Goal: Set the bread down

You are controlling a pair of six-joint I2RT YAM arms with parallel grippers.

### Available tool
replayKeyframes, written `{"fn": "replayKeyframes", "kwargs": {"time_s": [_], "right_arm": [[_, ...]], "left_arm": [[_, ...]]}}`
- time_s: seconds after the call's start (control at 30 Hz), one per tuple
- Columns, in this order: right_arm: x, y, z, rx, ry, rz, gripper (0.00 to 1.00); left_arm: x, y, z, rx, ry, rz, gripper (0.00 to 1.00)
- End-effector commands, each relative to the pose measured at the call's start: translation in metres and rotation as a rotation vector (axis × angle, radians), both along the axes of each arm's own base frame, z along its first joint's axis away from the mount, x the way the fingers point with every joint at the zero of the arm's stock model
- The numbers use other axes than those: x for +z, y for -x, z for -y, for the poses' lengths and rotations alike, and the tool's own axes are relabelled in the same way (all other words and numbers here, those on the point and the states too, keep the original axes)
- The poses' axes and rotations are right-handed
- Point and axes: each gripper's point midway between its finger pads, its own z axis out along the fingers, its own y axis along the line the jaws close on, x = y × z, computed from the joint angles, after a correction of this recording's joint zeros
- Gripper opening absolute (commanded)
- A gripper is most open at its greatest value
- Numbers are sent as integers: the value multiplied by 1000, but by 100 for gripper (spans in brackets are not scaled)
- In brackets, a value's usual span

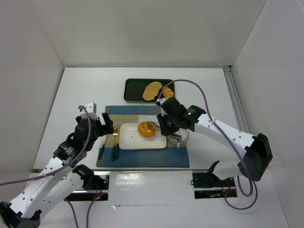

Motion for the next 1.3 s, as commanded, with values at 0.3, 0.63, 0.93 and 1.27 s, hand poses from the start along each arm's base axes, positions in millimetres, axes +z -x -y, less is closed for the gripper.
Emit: {"fn": "replayKeyframes", "kwargs": {"time_s": [0.3, 0.63, 0.93, 1.27], "right_arm": [[-7, 7, -10, 11, -43, 7, 9], [-7, 8, -13, 20, -43, 7, 48], [-6, 6, -15, 21, -51, 14, 62], [22, -6, -20, -8, -81, 75, 62]], "left_arm": [[11, -5, 4, 0, 40, 41, 100], [9, -6, 4, 0, 35, 33, 100], [11, -5, 4, -4, 31, 41, 100], [10, -7, 6, -12, 34, 38, 100]]}}
